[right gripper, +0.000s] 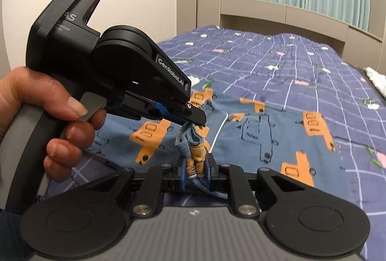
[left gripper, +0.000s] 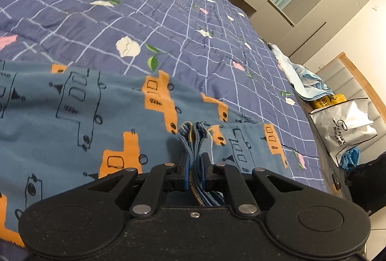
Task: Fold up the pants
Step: 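Hold the folded edge with both tools and lift it slightly, then open both tools and release the folded pants onto the bed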
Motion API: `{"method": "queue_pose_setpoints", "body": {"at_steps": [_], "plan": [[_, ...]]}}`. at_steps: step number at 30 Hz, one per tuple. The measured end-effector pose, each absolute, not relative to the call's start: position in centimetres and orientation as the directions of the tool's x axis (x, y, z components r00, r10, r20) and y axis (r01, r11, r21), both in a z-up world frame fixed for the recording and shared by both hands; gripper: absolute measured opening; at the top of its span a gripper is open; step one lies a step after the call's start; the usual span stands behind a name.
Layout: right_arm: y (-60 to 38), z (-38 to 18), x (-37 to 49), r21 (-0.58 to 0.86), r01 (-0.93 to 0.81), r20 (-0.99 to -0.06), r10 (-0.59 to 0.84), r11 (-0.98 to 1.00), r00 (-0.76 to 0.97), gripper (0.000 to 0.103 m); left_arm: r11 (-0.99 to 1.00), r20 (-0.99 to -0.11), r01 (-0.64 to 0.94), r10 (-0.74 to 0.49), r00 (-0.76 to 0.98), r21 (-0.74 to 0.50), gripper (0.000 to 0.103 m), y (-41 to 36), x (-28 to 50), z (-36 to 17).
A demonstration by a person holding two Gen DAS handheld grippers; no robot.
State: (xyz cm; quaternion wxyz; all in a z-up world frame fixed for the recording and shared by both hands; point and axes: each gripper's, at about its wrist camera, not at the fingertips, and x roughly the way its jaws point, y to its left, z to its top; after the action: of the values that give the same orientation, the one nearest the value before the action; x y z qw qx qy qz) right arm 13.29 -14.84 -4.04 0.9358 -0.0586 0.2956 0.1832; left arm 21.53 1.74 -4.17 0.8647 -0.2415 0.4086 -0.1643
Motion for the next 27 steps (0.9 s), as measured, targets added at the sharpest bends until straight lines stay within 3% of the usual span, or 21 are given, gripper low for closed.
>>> {"method": "queue_pose_setpoints", "body": {"at_steps": [9, 15, 16, 21, 23, 27], "plan": [[-15.6, -4.4, 13.9, 0.037, -0.376, -0.574, 0.327, 0.926, 0.750, 0.021, 0.850, -0.654, 0.073, -0.453, 0.606, -0.522, 0.012, 1.4, 21.7, -4.4], [-16.0, -4.5, 13.9, 0.065, -0.395, -0.566, 0.360, 0.916, 0.742, 0.037, 0.867, -0.672, 0.053, -0.422, 0.609, -0.496, 0.022, 1.4, 21.7, -4.3], [-16.1, -4.5, 13.7, 0.067, -0.400, -0.562, 0.366, 0.914, 0.742, 0.045, 0.871, -0.674, 0.052, -0.414, 0.611, -0.488, 0.024, 1.4, 21.7, -4.2], [-17.4, -3.7, 12.3, 0.037, -0.403, -0.521, 0.361, 0.915, 0.774, 0.079, 0.908, -0.678, 0.027, -0.332, 0.656, -0.419, 0.070, 1.6, 21.3, -3.4], [-18.4, -3.5, 11.9, 0.012, -0.371, -0.504, 0.326, 0.929, 0.800, 0.094, 0.924, -0.676, 0.016, -0.292, 0.677, -0.383, 0.083, 1.6, 21.2, -3.2], [-21.0, -3.2, 11.8, -0.017, -0.280, -0.488, 0.237, 0.960, 0.840, 0.101, 0.944, -0.680, 0.012, -0.246, 0.691, -0.329, 0.092, 1.0, 21.0, -3.5]]}}
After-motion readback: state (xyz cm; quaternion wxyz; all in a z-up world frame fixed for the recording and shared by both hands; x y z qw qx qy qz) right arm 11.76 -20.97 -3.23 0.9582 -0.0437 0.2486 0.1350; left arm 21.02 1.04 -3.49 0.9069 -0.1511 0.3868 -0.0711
